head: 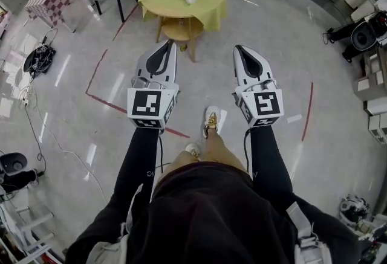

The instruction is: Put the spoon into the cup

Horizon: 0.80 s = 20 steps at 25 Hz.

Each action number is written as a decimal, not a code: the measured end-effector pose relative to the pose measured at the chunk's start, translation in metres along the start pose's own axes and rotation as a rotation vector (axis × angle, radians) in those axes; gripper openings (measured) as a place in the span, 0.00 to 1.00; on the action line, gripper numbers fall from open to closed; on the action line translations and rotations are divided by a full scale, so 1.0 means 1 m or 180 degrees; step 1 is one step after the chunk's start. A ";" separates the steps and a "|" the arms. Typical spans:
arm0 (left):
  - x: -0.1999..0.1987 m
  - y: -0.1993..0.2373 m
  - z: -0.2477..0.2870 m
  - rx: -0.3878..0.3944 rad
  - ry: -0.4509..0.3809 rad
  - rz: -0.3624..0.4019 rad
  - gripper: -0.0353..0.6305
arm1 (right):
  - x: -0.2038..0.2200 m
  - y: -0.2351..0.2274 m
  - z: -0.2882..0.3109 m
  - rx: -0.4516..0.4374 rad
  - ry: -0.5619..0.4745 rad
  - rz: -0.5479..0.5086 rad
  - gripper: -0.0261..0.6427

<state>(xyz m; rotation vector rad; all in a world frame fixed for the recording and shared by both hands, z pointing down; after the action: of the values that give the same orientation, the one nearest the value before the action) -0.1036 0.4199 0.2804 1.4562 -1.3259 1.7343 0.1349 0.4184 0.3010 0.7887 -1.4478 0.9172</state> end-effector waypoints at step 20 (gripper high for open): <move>0.033 0.040 0.192 -0.0156 0.0194 0.0159 0.08 | 0.001 -0.121 0.182 -0.0467 0.0023 0.0086 0.08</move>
<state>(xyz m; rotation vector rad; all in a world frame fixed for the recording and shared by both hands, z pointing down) -0.0633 0.2249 0.2874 1.3433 -1.3739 1.7510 0.1576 0.2010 0.3130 0.6579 -1.5041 0.8229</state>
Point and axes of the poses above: the fingertips, and each gripper's own axes: z forward along the fingers, y to its left, x out of its underside, the point moved 9 cm from there along -z, backward along the fingers, and after that the axes turned 14 degrees about z, right-handed, at the moved point
